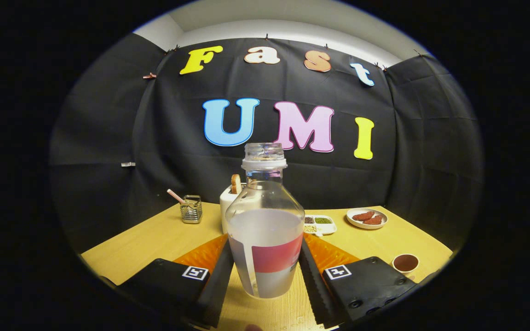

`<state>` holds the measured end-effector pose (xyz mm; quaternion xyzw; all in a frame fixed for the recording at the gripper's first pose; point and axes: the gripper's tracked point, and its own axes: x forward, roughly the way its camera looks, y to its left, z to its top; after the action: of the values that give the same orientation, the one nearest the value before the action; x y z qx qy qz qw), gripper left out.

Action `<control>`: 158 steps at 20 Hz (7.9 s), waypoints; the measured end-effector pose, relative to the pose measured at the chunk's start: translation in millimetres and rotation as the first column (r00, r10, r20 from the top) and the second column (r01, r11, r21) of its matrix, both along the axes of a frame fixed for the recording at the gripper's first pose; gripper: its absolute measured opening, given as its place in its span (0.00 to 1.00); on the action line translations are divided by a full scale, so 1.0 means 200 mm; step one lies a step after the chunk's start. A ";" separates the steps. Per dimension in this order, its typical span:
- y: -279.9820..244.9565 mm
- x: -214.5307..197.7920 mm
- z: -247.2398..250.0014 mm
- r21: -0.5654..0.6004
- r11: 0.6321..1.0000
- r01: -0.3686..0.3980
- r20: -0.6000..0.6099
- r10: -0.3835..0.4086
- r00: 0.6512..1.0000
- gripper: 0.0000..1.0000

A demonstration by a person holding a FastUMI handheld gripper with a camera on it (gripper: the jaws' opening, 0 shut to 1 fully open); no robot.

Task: Take the bottle from table, then pour the juice into the cup, finally place the bottle on the coaster

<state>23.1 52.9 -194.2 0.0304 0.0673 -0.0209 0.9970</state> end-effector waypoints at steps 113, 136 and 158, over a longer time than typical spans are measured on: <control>-0.98 -0.01 -0.39 0.837 -0.530 0.137 -0.288 -0.214 0.933 0.76; -1.14 0.06 -0.29 0.668 -0.738 -0.098 -0.301 -0.387 0.871 0.75; -1.17 0.03 -0.29 0.716 -0.697 -0.041 -0.287 -0.347 0.893 0.76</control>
<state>29.9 -181.4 -252.1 0.9229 -0.0698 -0.1479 0.3487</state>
